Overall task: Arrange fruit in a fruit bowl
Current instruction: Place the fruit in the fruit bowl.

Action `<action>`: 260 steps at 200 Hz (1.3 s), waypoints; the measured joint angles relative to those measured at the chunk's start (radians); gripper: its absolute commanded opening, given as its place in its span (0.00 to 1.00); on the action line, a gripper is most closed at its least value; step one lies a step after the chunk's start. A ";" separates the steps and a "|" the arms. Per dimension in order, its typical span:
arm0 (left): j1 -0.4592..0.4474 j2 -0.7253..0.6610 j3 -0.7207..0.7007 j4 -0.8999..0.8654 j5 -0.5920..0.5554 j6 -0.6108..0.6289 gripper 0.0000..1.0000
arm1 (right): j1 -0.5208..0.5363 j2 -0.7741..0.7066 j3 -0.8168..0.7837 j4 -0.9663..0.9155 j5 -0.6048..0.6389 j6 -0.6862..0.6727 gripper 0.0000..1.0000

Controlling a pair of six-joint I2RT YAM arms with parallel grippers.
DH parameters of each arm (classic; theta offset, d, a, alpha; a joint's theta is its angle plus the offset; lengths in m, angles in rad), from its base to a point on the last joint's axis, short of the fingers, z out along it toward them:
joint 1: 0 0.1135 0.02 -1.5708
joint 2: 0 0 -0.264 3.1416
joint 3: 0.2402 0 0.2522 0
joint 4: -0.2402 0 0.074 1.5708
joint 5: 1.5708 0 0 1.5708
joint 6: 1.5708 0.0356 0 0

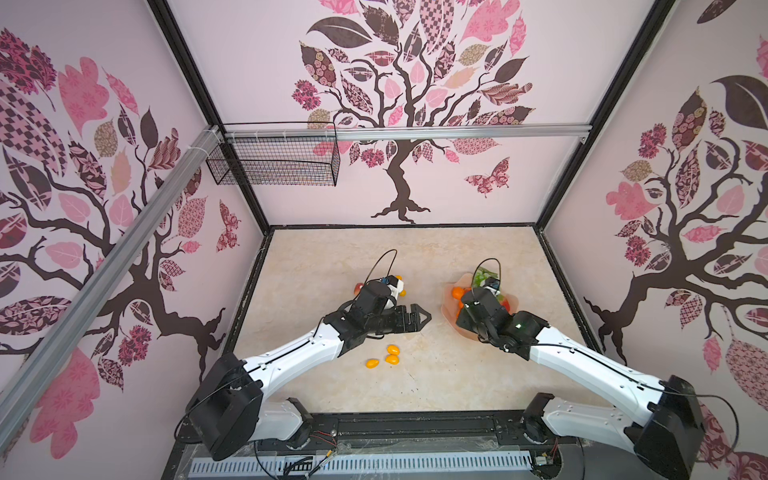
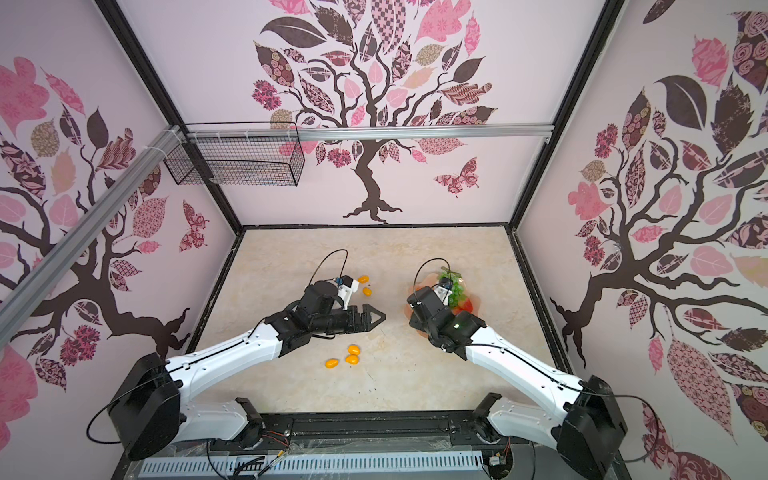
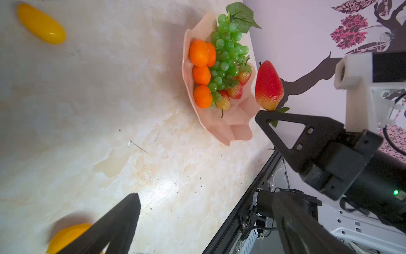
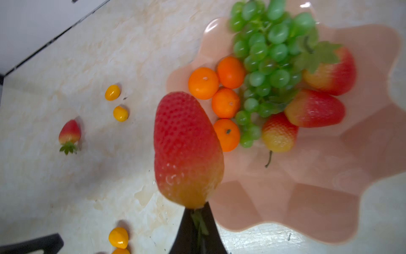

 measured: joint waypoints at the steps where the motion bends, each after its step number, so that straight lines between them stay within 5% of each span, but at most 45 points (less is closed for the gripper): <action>1: -0.002 0.003 0.003 0.000 0.000 0.001 0.98 | -0.002 -0.002 -0.001 -0.001 0.003 0.003 0.00; 110: -0.032 0.076 0.182 -0.009 0.060 0.041 0.98 | -0.112 0.032 0.008 -0.127 0.143 0.493 0.00; 245: -0.083 0.125 0.219 -0.001 0.105 0.076 0.98 | -0.256 0.075 -0.126 -0.016 0.055 0.522 0.00; 260: -0.085 0.127 0.221 -0.007 0.105 0.079 0.98 | -0.259 0.097 -0.127 -0.004 0.046 0.519 0.10</action>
